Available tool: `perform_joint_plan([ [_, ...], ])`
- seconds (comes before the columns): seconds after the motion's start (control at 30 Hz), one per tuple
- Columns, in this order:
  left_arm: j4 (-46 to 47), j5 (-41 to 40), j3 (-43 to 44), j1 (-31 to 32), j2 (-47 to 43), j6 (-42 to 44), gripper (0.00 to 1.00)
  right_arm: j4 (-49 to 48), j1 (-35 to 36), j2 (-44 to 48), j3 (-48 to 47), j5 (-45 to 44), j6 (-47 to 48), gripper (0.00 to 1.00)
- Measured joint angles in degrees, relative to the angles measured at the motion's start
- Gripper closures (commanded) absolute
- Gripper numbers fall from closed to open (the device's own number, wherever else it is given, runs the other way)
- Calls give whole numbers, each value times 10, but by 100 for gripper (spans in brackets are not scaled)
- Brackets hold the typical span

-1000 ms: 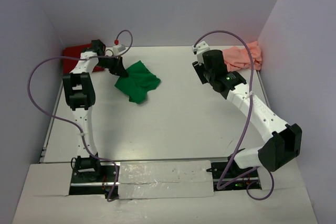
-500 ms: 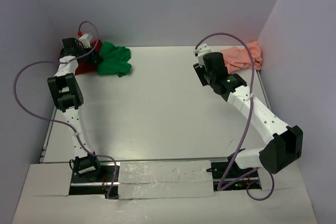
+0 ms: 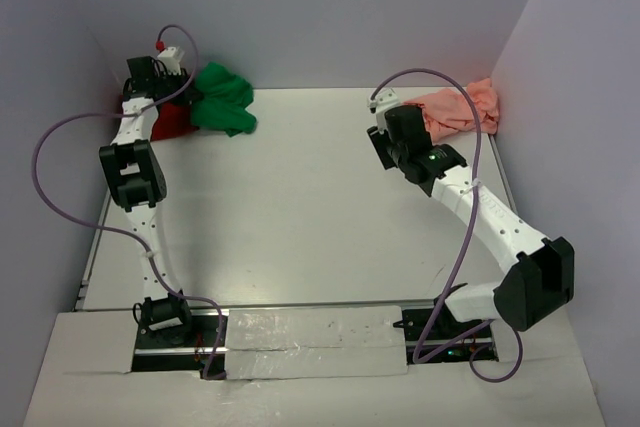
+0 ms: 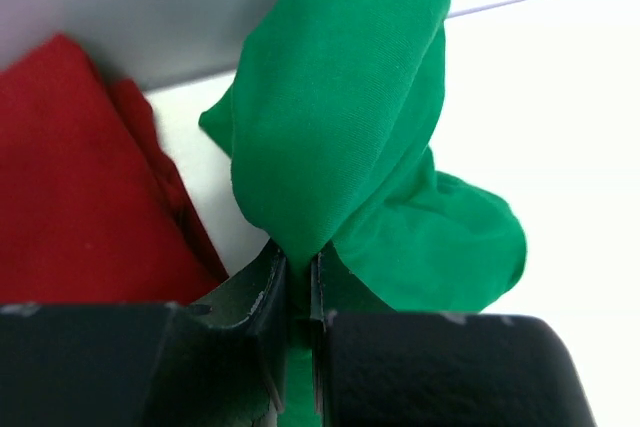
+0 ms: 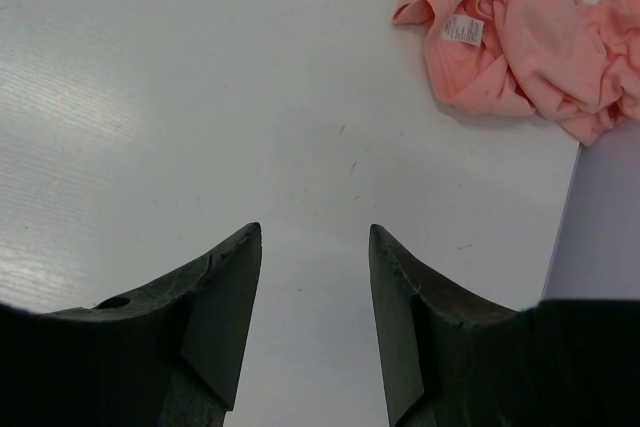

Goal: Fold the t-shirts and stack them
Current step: Put the neatly folded tshirt into the corner of the board with the left arm

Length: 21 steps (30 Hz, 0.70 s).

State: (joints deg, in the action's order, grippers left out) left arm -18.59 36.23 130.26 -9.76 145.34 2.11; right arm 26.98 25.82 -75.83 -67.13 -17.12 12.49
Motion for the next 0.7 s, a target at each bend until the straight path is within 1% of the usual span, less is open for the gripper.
perform_joint_plan([
  [0.13,0,-10,19,0,0,0,100,-5,0,-1,13,2,0,46],
  [0.4,7,-66,21,-3,0,-5,100,-9,0,-5,27,6,-1,46],
  [0.7,12,-115,21,-29,0,-11,100,-17,0,-8,40,14,-4,46],
])
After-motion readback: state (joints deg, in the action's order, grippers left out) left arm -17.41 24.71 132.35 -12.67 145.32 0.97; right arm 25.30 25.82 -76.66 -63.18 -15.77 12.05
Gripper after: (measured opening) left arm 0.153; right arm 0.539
